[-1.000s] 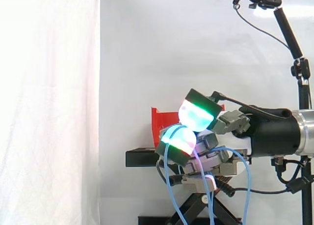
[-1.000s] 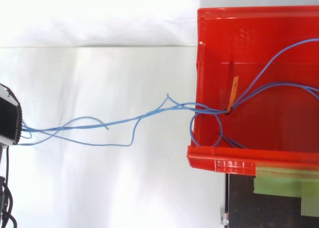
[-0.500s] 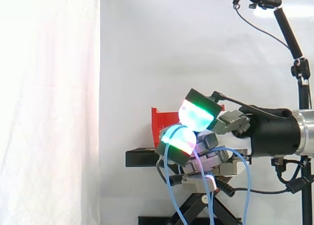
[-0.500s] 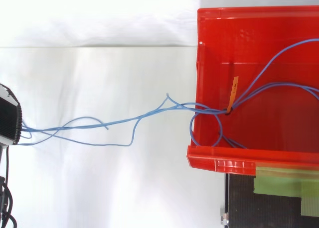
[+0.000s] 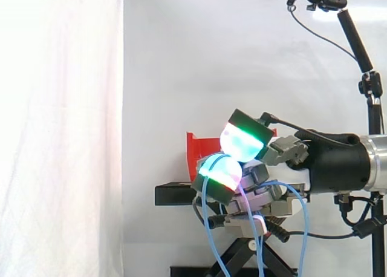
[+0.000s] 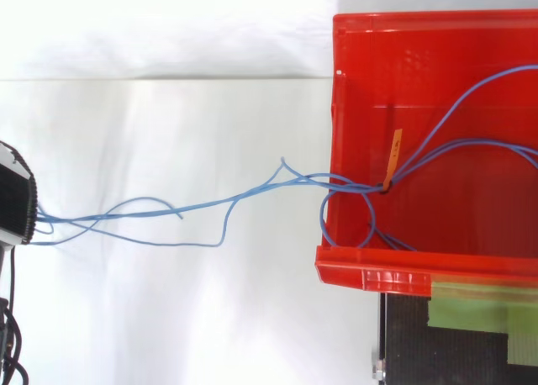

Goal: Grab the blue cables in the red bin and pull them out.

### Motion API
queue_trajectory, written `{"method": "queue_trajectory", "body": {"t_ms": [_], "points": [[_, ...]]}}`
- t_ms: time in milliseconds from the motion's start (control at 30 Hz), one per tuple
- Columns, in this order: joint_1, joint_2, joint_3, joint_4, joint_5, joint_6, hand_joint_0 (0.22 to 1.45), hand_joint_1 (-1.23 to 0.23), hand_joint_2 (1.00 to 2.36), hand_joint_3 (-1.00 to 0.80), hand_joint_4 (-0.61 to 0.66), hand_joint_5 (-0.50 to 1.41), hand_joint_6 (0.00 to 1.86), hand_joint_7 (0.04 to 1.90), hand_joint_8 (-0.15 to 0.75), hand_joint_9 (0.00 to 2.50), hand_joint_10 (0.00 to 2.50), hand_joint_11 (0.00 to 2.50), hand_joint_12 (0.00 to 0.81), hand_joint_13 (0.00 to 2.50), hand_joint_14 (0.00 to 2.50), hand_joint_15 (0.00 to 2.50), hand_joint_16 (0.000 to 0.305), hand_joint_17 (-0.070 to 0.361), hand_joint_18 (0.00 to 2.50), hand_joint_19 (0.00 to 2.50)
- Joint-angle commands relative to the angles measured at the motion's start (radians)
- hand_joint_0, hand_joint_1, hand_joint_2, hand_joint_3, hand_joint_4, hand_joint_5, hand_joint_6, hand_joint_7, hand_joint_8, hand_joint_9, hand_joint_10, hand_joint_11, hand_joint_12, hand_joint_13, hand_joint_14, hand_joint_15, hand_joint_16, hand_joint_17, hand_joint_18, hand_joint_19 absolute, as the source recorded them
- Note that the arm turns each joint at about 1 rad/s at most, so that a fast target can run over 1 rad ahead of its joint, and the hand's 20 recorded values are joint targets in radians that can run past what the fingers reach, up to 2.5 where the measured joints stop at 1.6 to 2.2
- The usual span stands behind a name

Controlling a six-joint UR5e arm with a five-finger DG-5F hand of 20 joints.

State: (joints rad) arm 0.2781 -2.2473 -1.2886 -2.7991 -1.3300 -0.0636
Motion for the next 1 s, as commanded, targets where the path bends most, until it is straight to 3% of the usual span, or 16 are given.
{"method": "queue_trajectory", "body": {"t_ms": [0, 967], "points": [[0.0, 0.0, 0.0, 0.001, 0.0, 0.0, 0.92, -0.97, 1.01, -0.53, -0.01, 0.78, 0.89, 0.64, 0.246, 0.9, 2.29, 1.42, 0.326, 1.15, 1.55, 1.35, 0.042, 0.095, 1.03, 1.23], [0.0, 0.0, 0.0, 0.0, 0.0, 0.0, 0.94, -0.95, 1.01, -0.56, -0.02, 0.75, 0.92, 0.62, 0.253, 0.88, 2.29, 1.41, 0.337, 1.14, 1.48, 1.35, 0.044, 0.098, 1.01, 1.23]]}}
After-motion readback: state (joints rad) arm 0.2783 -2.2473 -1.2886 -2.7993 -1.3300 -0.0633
